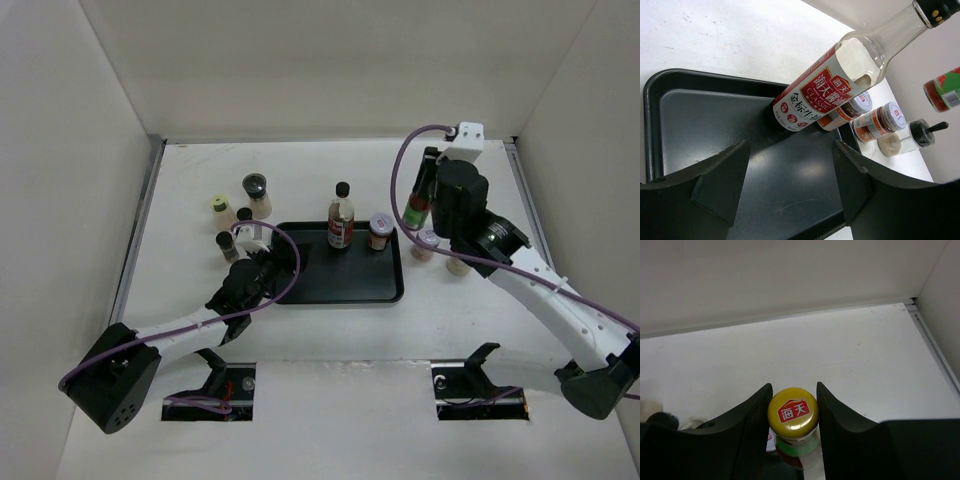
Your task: Organize the condiment bottles
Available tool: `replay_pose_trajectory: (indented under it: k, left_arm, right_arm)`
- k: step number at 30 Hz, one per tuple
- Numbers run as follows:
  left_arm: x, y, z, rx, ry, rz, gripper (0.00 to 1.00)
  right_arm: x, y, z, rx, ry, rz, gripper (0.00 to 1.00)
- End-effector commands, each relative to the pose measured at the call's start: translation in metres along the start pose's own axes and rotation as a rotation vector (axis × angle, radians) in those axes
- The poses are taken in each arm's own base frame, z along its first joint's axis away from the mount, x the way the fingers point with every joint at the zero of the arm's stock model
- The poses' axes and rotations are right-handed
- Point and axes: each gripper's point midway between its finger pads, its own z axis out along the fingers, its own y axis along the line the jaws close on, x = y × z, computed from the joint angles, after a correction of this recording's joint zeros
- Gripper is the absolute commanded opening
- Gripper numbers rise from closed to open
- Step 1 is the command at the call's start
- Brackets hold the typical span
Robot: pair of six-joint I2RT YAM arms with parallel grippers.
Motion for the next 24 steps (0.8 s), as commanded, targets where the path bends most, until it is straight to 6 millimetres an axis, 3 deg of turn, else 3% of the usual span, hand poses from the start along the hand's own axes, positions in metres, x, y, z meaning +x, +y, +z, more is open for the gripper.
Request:
replay_pose_trajectory:
  k: [1, 5, 13, 17, 24]
  left_arm:
    - [-0.018, -0.015, 0.001, 0.054, -0.06, -0.026, 0.66]
    - [-0.02, -0.015, 0.0, 0.056, -0.064, -0.027, 0.66]
    - [-0.021, -0.015, 0.0, 0.052, -0.069, -0.026, 0.66]
    - [-0.019, -0.016, -0.001, 0.056, -0.064, -0.027, 0.66]
    - [-0.02, -0.018, -0.001, 0.061, -0.066, -0.025, 0.66]
  right_arm:
    - [-0.05, 0.012, -0.022, -0.038, -0.122, 0.098, 0.21]
    - [-0.033, 0.045, -0.032, -0.123, -0.091, 0.105, 0.21]
    - [0.024, 0.099, -0.034, -0.245, -0.03, 0.117, 0.2]
    - [0.048, 0.118, -0.028, -0.282, 0.0, 0.116, 0.2]
    - [0.09, 0.133, -0.015, -0.28, 0.046, 0.108, 0.2]
